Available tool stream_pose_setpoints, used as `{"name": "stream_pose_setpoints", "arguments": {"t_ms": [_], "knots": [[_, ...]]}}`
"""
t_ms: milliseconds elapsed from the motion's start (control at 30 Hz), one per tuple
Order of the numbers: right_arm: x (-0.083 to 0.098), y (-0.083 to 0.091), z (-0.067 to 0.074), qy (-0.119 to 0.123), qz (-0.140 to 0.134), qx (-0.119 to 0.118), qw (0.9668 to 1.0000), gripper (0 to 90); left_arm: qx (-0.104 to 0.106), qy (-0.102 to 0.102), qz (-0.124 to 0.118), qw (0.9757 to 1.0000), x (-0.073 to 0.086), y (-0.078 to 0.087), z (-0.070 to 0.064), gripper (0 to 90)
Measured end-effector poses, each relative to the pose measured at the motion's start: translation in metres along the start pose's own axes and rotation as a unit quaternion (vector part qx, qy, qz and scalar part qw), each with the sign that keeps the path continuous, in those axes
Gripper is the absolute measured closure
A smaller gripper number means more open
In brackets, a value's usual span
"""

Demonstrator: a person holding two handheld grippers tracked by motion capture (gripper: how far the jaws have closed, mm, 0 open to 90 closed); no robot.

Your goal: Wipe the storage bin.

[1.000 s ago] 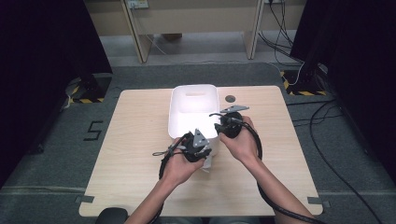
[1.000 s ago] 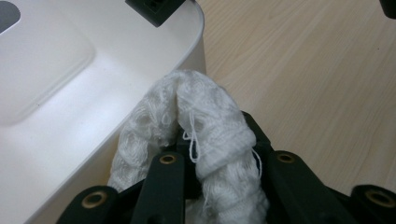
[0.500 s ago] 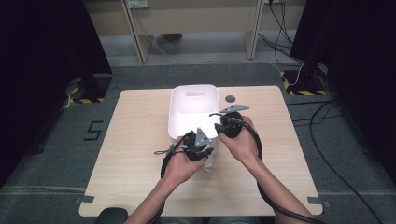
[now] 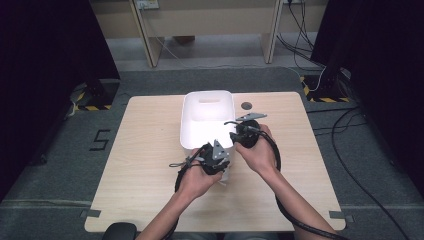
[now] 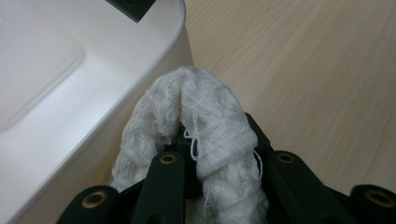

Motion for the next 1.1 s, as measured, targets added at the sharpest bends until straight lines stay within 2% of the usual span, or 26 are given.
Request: {"name": "stream_pose_setpoints", "arguments": {"t_ms": [233, 767, 1100], "knots": [[0.000, 0.000, 0.000, 0.000, 0.000, 0.000, 1.0000, 71.1, -0.003, -0.013, 0.005, 0.9999, 0.004, -0.007, -0.002, 74.7], [0.000, 0.000, 0.000, -0.001, 0.000, -0.002, 1.0000, 71.2, -0.001, -0.024, 0.017, 0.9996, 0.014, -0.024, -0.004, 75.1], [0.000, 0.000, 0.000, -0.001, 0.000, -0.002, 1.0000, 71.2, 0.013, -0.028, 0.028, 0.9991, 0.021, -0.041, -0.005, 75.2]]}}
Point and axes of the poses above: each handheld gripper's, and its own axes: y roughly backward along the jaws, x roughly out of its underside, z roughly to its left, the point moved 3 cm from there along -y, roughly forward along the jaws, and after that the axes turned 10 degrees about y, right-handed, at the moved point
